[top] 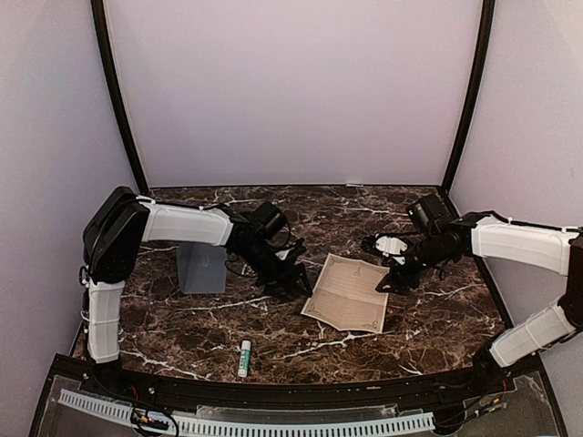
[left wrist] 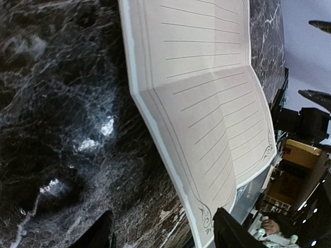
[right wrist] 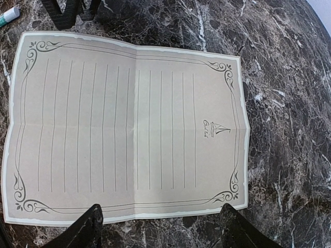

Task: Place the letter into the envelope and seal it

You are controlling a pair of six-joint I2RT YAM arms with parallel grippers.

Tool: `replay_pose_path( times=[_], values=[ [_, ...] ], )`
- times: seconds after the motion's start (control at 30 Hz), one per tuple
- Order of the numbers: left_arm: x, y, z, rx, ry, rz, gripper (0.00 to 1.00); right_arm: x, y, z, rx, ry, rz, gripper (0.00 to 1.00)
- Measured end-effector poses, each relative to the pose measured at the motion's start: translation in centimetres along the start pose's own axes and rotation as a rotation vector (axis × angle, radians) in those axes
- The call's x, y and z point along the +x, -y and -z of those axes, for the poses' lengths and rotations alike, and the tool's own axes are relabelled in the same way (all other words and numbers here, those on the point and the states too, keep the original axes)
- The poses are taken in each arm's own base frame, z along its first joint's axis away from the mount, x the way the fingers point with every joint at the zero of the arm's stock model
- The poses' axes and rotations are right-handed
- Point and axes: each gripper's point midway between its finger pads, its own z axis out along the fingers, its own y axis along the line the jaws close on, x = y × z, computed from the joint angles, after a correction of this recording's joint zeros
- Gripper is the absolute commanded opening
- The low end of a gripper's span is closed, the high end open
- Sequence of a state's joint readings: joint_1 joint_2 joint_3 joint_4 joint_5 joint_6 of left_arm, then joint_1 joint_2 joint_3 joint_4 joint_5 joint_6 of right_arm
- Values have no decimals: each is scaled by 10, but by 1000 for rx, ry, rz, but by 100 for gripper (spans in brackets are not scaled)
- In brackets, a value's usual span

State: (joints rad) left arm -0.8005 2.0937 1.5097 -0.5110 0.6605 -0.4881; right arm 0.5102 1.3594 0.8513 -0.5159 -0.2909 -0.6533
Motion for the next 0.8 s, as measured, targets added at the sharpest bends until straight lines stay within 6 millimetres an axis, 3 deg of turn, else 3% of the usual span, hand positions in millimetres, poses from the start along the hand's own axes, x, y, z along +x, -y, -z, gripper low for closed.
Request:
replay_pose_path(
  times=[0.1, 0.37, 0.8],
  values=[
    [-3, -3, -4, 70, 17, 94, 61, 0, 0, 0, 0, 0, 0, 74],
    [-4, 12, -15, 220, 23, 208, 55, 4, -1, -5, -12, -14, -5, 74],
    [-3, 28, -20, 295, 2, 285, 40, 6, -1, -7, -18, -23, -6, 75]
  ],
)
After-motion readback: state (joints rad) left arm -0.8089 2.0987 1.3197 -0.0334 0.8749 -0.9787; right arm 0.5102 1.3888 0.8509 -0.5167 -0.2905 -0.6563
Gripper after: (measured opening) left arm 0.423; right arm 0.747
